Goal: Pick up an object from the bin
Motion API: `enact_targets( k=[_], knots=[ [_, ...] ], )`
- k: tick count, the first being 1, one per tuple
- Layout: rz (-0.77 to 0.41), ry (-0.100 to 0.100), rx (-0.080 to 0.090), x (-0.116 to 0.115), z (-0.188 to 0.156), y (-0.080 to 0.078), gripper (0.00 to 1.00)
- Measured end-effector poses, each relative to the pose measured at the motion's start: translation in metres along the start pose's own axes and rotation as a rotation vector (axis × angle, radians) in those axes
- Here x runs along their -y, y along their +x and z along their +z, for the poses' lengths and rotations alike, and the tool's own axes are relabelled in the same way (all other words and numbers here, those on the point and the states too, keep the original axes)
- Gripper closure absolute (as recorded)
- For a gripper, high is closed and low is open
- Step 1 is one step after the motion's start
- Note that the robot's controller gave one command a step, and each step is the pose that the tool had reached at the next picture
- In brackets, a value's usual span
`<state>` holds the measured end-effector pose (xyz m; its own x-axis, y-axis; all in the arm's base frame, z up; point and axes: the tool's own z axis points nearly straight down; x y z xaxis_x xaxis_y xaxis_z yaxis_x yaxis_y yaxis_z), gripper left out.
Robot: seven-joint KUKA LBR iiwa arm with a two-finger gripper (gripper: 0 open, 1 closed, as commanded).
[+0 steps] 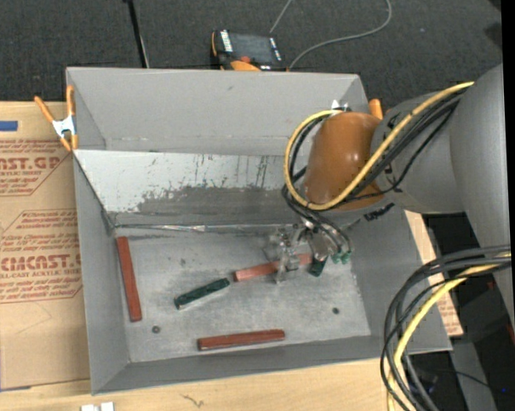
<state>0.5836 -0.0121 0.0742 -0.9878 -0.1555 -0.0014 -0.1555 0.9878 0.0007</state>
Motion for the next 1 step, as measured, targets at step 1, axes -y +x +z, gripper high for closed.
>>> enact_targets(
  k=[1],
  knots=[
    [-0.019, 0.003, 0.008, 0.0087, -0.1015, 0.0130, 1.00]
  ],
)
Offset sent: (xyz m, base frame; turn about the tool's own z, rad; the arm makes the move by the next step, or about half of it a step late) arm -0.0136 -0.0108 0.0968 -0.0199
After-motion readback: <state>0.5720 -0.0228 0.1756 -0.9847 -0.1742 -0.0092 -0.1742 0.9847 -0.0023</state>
